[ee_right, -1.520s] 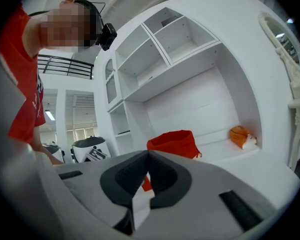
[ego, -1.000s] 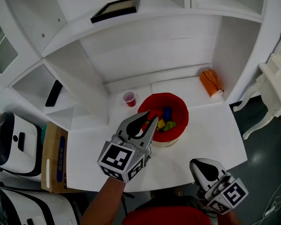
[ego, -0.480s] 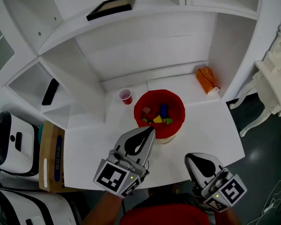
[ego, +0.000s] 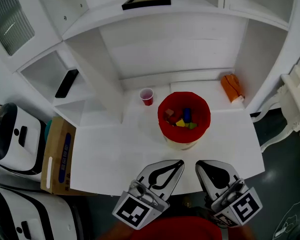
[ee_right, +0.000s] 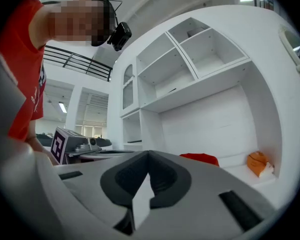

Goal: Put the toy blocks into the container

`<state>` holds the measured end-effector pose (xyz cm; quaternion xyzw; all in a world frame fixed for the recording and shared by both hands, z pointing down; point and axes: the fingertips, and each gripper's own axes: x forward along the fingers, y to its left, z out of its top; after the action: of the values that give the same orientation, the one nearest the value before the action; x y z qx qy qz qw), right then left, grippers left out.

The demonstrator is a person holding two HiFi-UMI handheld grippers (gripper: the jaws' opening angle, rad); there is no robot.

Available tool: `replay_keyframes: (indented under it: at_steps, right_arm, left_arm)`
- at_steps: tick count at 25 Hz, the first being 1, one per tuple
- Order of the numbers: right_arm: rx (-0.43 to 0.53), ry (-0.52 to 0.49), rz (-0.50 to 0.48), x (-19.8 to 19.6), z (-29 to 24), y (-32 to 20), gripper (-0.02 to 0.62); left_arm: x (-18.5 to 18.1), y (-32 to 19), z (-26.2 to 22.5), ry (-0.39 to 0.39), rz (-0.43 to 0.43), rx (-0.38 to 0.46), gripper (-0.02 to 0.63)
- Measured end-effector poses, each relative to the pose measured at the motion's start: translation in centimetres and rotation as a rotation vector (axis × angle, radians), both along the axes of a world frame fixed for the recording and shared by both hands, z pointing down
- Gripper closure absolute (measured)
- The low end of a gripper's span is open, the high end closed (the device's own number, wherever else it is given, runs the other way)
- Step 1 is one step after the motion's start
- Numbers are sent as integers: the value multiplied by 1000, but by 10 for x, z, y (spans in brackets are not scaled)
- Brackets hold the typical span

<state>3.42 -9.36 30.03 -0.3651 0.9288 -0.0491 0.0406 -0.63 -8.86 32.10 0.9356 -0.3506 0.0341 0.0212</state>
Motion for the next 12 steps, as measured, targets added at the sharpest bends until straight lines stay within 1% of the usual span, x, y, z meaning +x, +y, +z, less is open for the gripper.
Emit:
replay_keyframes:
  at_steps: [6,12]
  right_arm:
    - [7,12,-22,-12,0,6,588]
    - [2,3,-20,-10,0,7,588]
  left_arm:
    - [-6,3,-3,8,-9,0,586]
    - [-5,6,-3,8,1,1,586]
